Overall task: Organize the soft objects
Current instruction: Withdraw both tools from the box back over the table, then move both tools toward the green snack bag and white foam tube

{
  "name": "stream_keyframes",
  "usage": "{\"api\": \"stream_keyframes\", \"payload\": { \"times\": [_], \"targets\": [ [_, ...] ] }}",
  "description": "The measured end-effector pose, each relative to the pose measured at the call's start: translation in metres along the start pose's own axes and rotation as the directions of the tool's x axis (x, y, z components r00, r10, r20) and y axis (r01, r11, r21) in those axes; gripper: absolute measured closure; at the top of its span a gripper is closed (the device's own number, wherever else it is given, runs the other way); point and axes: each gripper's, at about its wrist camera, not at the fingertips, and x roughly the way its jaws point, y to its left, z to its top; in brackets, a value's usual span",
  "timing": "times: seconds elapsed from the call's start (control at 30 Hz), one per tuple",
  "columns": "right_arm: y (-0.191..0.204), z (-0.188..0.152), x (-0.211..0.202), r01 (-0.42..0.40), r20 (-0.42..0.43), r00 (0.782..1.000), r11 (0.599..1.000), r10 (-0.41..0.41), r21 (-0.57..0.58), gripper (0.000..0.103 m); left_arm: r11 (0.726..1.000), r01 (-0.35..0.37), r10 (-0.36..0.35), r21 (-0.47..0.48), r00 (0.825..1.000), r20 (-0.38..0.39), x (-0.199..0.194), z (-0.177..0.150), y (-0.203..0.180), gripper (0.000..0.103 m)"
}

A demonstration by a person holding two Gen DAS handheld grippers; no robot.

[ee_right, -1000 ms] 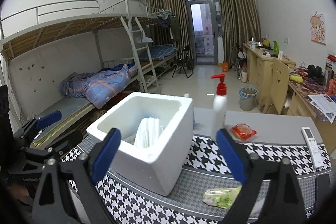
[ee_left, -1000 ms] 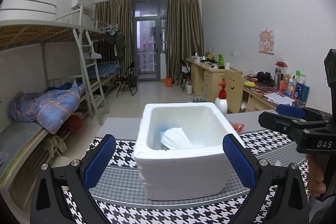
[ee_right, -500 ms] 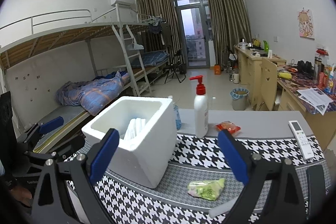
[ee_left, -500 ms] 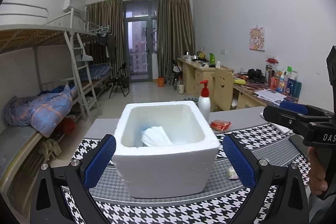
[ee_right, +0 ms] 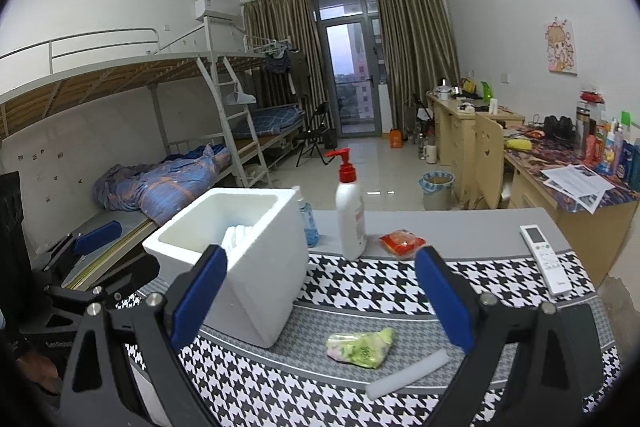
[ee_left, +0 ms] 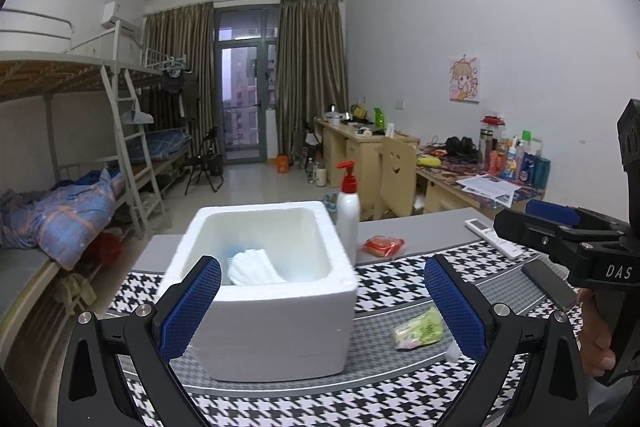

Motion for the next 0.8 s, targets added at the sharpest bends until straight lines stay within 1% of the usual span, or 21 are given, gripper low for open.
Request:
{"api": "stream_keyframes", "payload": {
  "times": [0.43,0.6,0.8],
  "targets": [
    [-0.021,-0.014,-0.013,0.065,-0.007,0.998,0.998,-0.064,0.026,0.006,0.997,0.076,-0.076,0.026,0.997,-0.018,0.009,-0.004,-0.023,0.001],
    [-0.022,-0.021,-0.018,0.1,-0.005,0.995,0.995,-0.1,0.009,0.006,0.996,0.088,-0.087,0.032,0.996,-0.023,0.012,-0.008,-0.029,0.001],
    [-0.025,-0.028,-0.02,0.105,-0.013,0.994,0.994,-0.105,0.005,0.006,0.994,0.105,-0.104,0.04,0.994,-0.035,0.015,-0.013,-0.037,0.001]
  ]
}}
